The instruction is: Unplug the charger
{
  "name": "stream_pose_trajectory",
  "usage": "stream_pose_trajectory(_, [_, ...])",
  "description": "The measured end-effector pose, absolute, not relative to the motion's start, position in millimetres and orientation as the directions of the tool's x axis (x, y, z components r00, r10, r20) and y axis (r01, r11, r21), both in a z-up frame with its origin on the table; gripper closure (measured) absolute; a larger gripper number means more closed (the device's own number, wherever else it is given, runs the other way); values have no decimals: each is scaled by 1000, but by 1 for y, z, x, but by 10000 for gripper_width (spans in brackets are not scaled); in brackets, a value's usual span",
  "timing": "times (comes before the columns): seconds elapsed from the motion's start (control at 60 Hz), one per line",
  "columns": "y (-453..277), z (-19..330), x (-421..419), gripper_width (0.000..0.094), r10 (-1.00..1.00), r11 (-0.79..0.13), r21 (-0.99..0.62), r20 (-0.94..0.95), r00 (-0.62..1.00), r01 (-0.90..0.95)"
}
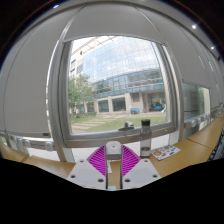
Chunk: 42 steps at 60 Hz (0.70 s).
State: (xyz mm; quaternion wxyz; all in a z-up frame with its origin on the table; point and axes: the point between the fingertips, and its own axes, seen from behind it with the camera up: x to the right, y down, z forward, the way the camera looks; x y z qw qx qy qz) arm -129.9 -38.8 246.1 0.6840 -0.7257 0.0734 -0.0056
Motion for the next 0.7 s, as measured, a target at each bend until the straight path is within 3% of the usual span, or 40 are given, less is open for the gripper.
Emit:
stream_pose_trajectory(0.083, [-50, 306, -83, 787, -137, 12, -996, -92, 986, -92])
stream_pose_trajectory(0.133, [-56, 293, -57, 786, -181, 5, -999, -48, 982, -48])
stream_pose_trajectory(0.45, [-36, 78, 25, 785, -179, -358, -928, -39, 983, -102])
stream_pose_trajectory(0.6, [-32, 24, 22, 782, -143, -446, -881, -101, 985, -155])
stream_pose_trajectory(0.7, [-33, 9, 19, 723, -131, -478, -863, -114, 985, -163])
